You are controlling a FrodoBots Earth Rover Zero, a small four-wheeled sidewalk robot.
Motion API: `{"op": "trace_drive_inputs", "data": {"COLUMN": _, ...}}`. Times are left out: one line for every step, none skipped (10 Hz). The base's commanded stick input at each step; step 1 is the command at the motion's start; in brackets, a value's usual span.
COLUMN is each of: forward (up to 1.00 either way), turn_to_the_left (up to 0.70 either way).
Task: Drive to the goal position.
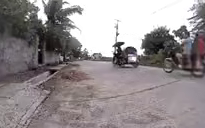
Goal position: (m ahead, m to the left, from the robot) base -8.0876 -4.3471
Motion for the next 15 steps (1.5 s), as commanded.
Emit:
{"op": "trace_drive_inputs", "data": {"forward": -0.7, "turn_to_the_left": 0.0}}
{"op": "trace_drive_inputs", "data": {"forward": -0.7, "turn_to_the_left": 0.0}}
{"op": "trace_drive_inputs", "data": {"forward": -0.7, "turn_to_the_left": 0.0}}
{"op": "trace_drive_inputs", "data": {"forward": -0.7, "turn_to_the_left": 0.0}}
{"op": "trace_drive_inputs", "data": {"forward": -0.7, "turn_to_the_left": 0.0}}
{"op": "trace_drive_inputs", "data": {"forward": -0.13, "turn_to_the_left": 0.0}}
{"op": "trace_drive_inputs", "data": {"forward": 0.0, "turn_to_the_left": 0.0}}
{"op": "trace_drive_inputs", "data": {"forward": 0.0, "turn_to_the_left": 0.0}}
{"op": "trace_drive_inputs", "data": {"forward": 0.0, "turn_to_the_left": 0.0}}
{"op": "trace_drive_inputs", "data": {"forward": 0.0, "turn_to_the_left": 0.0}}
{"op": "trace_drive_inputs", "data": {"forward": 0.0, "turn_to_the_left": 0.0}}
{"op": "trace_drive_inputs", "data": {"forward": 0.0, "turn_to_the_left": 0.0}}
{"op": "trace_drive_inputs", "data": {"forward": 0.0, "turn_to_the_left": 0.0}}
{"op": "trace_drive_inputs", "data": {"forward": 0.0, "turn_to_the_left": 0.0}}
{"op": "trace_drive_inputs", "data": {"forward": 0.0, "turn_to_the_left": 0.0}}
